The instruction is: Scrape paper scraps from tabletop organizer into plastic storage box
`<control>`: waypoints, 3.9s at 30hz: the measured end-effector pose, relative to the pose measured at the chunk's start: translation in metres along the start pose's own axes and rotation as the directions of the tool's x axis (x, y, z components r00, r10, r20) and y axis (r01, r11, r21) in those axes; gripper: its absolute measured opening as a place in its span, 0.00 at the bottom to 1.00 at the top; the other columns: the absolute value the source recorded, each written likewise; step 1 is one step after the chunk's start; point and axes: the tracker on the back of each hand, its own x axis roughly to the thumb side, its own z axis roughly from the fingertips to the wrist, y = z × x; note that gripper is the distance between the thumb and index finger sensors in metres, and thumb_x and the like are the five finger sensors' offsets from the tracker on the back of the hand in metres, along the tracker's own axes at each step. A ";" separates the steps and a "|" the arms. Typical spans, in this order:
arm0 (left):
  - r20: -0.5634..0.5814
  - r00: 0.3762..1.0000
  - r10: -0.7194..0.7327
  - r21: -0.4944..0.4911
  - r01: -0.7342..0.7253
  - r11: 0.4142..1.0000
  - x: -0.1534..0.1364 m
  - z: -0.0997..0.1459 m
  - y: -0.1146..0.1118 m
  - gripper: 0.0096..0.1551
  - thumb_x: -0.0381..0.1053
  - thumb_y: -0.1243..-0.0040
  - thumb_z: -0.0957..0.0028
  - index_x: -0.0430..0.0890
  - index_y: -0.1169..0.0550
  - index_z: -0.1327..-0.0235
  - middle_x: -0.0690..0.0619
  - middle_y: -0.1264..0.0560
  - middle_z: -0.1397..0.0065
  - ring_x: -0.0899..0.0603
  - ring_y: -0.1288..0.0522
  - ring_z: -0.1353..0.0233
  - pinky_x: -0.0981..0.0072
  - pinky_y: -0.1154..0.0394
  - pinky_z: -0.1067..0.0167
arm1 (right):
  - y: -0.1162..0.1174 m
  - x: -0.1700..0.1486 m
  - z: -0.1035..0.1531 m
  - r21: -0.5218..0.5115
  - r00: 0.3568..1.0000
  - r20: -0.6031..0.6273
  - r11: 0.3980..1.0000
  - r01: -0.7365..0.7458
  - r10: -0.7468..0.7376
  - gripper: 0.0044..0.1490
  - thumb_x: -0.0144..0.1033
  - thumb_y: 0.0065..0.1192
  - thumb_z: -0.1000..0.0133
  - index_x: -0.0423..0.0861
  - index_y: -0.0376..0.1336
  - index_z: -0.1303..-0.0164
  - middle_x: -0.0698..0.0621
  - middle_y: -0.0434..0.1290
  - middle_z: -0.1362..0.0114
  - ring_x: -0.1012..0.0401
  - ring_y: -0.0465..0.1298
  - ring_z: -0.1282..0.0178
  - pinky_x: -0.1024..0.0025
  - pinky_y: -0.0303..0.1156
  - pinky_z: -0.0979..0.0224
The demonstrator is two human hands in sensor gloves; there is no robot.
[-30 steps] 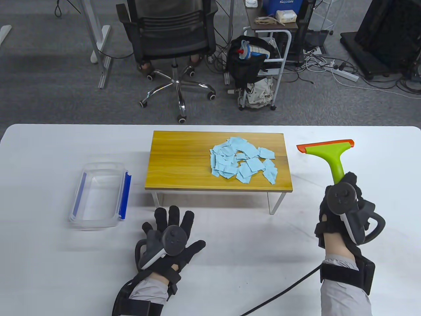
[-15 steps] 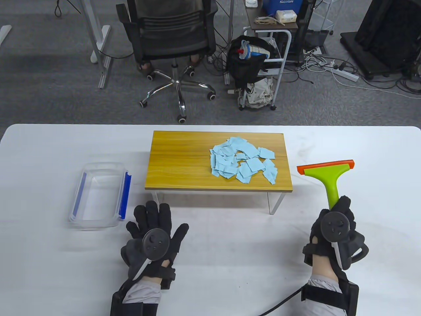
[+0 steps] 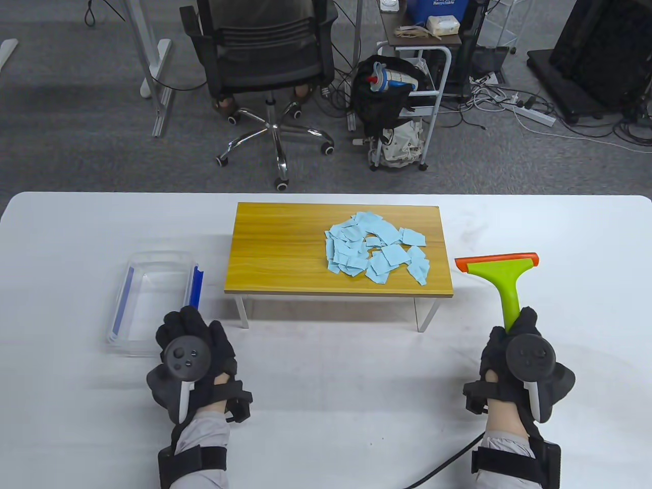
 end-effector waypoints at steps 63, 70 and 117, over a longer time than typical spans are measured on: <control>0.139 0.793 0.593 -0.749 -0.307 0.587 0.101 0.058 -0.051 0.35 0.56 0.30 0.42 0.43 0.33 0.30 0.40 0.26 0.42 0.45 0.17 0.69 0.64 0.18 0.73 | 0.011 -0.024 -0.001 0.018 0.994 -0.044 0.995 0.096 -0.095 0.43 0.34 0.60 0.44 0.33 0.45 0.26 0.32 0.62 0.34 0.42 0.75 0.49 0.32 0.68 0.43; 0.076 0.853 0.517 -0.775 -0.275 0.569 0.077 0.054 -0.080 0.36 0.57 0.31 0.41 0.42 0.35 0.30 0.40 0.28 0.41 0.45 0.18 0.68 0.65 0.18 0.73 | 0.012 -0.019 0.001 -0.007 0.991 0.014 0.991 0.136 -0.136 0.43 0.37 0.59 0.44 0.33 0.45 0.26 0.33 0.65 0.35 0.44 0.79 0.49 0.39 0.74 0.45; -0.099 0.783 0.614 -0.707 -0.490 0.510 0.086 0.074 -0.106 0.39 0.60 0.40 0.34 0.42 0.45 0.27 0.41 0.34 0.37 0.48 0.19 0.60 0.69 0.18 0.65 | -0.053 0.082 0.005 0.156 0.976 0.194 0.986 0.063 -0.093 0.36 0.33 0.73 0.47 0.46 0.63 0.28 0.27 0.72 0.38 0.50 0.83 0.73 0.68 0.80 0.75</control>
